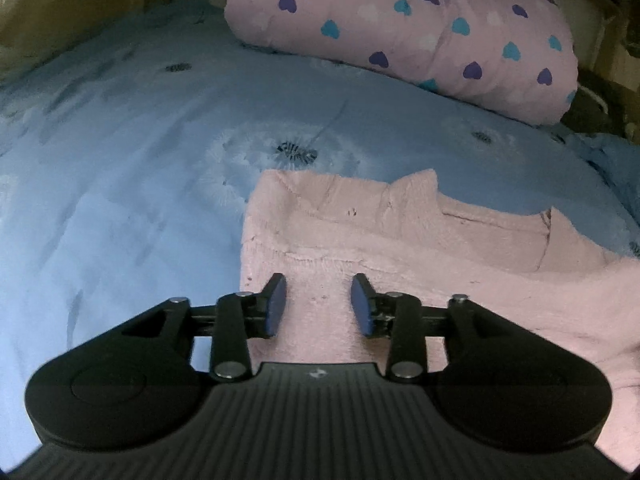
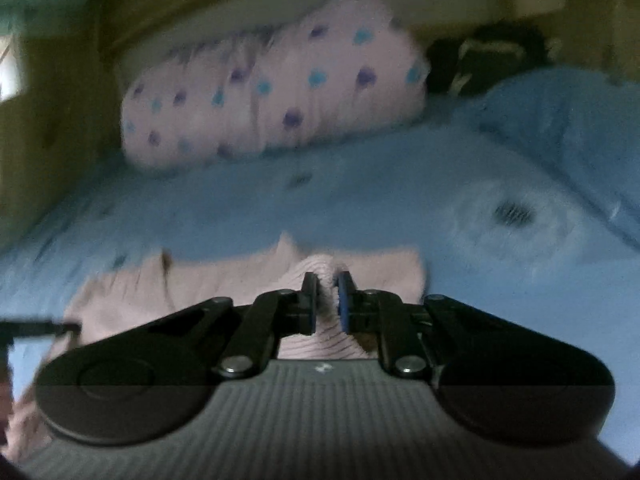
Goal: Fold small clothes
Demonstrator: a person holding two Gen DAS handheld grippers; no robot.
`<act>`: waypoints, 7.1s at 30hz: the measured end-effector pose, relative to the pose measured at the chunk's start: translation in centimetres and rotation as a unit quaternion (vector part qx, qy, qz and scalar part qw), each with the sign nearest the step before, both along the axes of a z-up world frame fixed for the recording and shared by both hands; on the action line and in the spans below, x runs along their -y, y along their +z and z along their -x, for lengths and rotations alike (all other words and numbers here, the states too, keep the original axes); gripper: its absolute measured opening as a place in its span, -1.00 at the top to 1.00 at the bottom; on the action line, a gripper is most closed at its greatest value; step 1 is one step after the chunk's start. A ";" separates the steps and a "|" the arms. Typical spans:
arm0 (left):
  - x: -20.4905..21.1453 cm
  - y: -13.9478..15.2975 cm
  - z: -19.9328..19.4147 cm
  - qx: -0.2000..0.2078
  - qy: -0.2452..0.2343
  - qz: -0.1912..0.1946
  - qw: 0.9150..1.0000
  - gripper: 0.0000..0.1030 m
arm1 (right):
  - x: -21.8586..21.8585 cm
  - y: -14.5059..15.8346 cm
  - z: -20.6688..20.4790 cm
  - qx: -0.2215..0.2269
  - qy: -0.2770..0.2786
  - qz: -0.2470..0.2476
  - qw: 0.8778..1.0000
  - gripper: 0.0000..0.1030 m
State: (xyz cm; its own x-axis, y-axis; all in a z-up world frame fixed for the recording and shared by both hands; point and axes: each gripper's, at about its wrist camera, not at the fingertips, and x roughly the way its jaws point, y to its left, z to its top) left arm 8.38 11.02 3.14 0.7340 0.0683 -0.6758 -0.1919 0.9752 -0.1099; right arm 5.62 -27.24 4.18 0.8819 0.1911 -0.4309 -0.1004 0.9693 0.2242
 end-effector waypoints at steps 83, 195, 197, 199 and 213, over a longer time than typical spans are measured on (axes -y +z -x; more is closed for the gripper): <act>9.6 0.4 29.7 -0.098 -0.180 -0.229 0.951 -0.90 | -7.9 -4.7 27.1 -0.100 0.131 0.191 0.968 -0.05; 6.5 8.9 19.9 0.131 -0.064 -0.141 0.979 0.81 | -9.8 3.3 17.5 0.107 0.025 0.211 0.971 0.81; 6.3 9.2 18.7 0.140 -0.058 -0.150 0.977 0.81 | -10.4 3.7 16.6 0.124 0.022 0.233 0.964 0.81; 6.3 9.6 17.2 0.145 -0.052 -0.154 0.976 0.81 | -10.7 4.1 15.6 0.135 0.021 0.244 0.960 0.81; 7.7 8.7 3.5 0.137 -0.041 -0.176 0.974 0.81 | -10.9 3.3 5.0 0.123 0.005 0.262 0.957 0.81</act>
